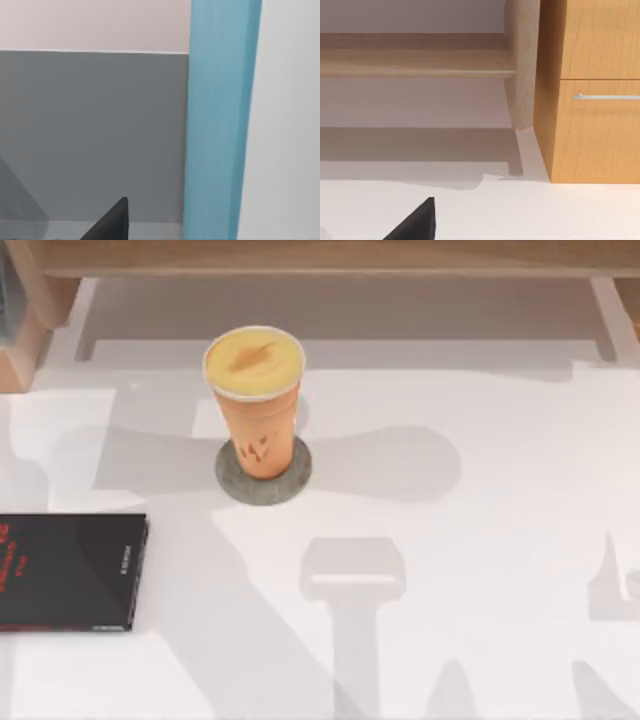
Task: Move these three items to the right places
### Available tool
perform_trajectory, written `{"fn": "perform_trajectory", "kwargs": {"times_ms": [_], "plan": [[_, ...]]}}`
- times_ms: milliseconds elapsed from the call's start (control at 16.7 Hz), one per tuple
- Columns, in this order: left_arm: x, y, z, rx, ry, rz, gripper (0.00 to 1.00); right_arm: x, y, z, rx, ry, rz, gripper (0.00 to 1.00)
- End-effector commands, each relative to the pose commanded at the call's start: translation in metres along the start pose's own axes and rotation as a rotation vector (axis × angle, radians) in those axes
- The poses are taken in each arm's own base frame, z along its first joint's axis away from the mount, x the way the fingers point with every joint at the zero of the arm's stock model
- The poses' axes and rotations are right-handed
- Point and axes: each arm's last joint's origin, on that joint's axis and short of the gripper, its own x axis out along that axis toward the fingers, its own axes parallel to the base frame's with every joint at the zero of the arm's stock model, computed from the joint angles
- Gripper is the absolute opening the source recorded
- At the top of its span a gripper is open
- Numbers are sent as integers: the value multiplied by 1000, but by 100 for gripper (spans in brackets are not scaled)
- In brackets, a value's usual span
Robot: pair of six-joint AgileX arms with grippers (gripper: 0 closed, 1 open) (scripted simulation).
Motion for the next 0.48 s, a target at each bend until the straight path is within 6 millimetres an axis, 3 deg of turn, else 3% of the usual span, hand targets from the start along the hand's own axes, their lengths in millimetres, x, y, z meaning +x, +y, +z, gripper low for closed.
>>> {"fn": "perform_trajectory", "kwargs": {"times_ms": [480], "plan": [[0,0,0,0,0,0,17,0,0,0,0,0,0,100]]}}
